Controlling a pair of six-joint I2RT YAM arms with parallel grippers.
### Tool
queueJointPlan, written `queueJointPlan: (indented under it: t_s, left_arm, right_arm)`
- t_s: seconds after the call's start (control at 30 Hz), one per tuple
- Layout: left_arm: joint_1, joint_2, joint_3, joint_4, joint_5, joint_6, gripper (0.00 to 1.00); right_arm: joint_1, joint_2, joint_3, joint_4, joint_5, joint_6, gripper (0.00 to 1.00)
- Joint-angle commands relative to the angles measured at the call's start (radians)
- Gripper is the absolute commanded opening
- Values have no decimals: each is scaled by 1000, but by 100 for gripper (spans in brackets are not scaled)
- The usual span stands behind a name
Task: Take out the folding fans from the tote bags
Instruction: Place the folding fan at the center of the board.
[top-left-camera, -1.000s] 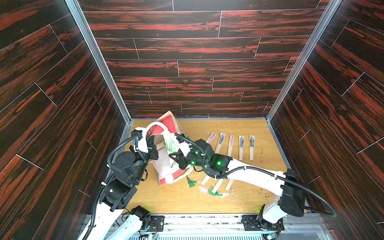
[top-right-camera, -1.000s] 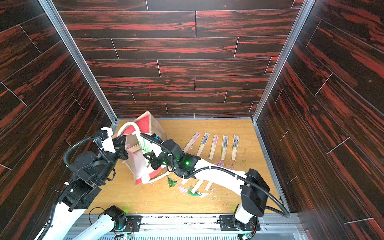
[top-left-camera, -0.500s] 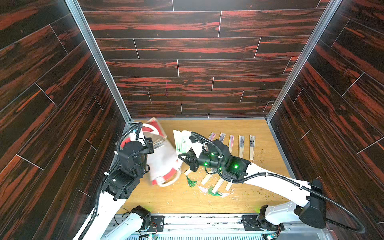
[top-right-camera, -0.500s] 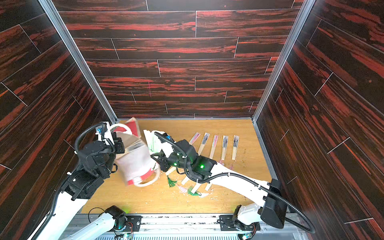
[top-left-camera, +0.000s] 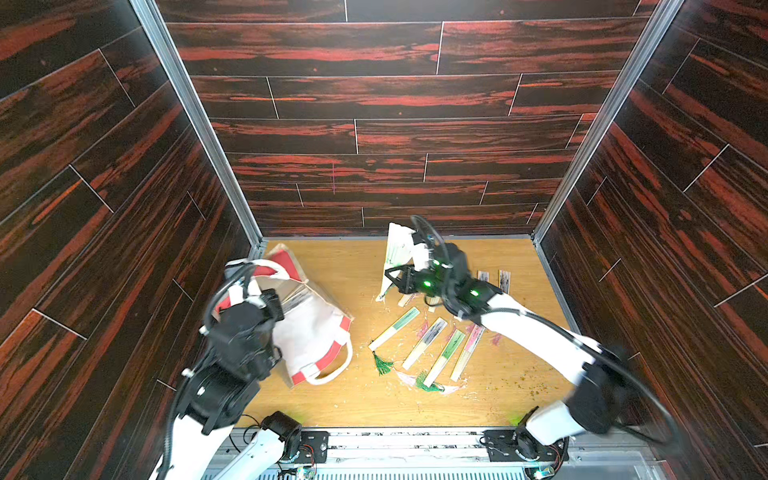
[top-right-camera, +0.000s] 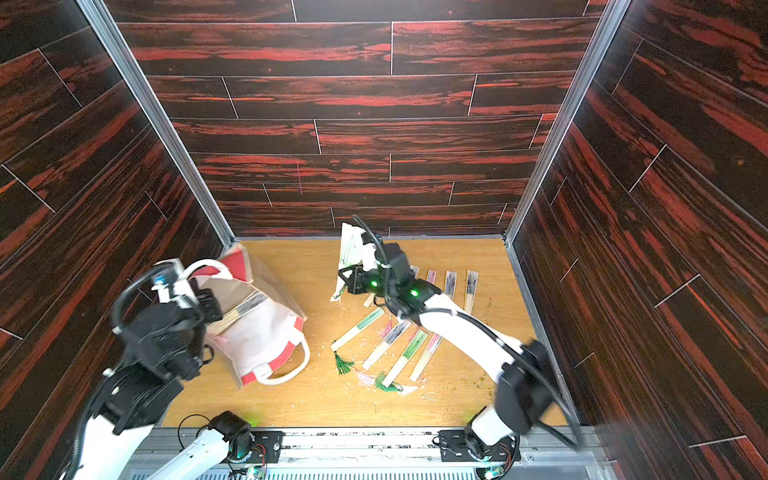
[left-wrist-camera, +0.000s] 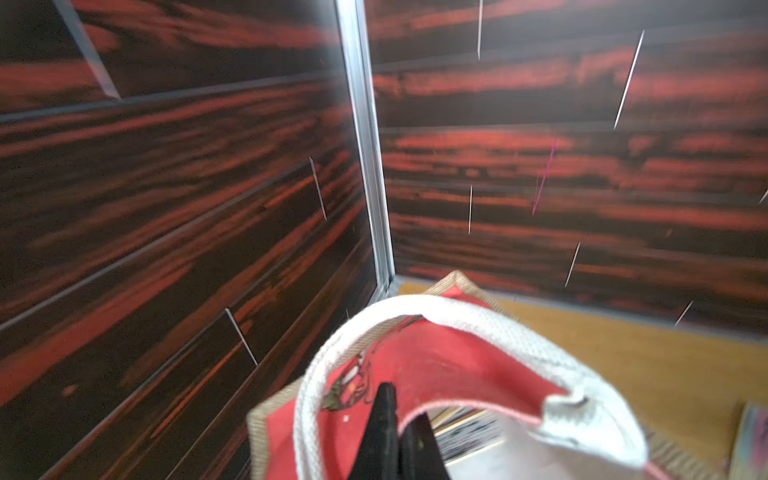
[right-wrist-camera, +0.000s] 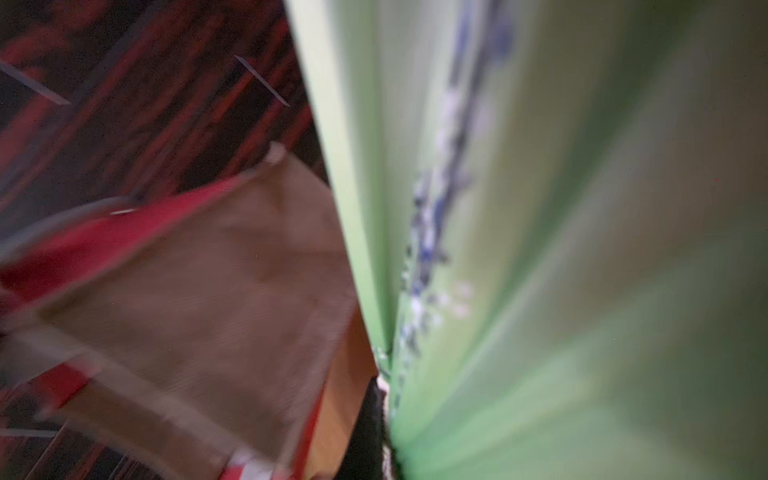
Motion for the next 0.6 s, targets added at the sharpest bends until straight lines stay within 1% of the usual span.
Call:
queueJointPlan:
  t_s: [0.0,0.13,0.23,0.4,0.57]
  left_arm:
    - [3,-38,54,17,10,-10,0]
    - [3,-54,70,-2,22,-10,0]
    - [2,-60,87,-18,22,0,0]
    - [2,-80,93,-29,26,10,0]
    - [2,-90,80,-27,27,18,0]
  right_arm:
    - [3,163,80,-68,-91,50,0]
    - [1,333,200,-80,-124,75,0]
    - [2,448,328,-163,-118,76,0]
    - [3,648,617,-476,-30,43,0]
    - [7,794,847,-689,65,-13,0]
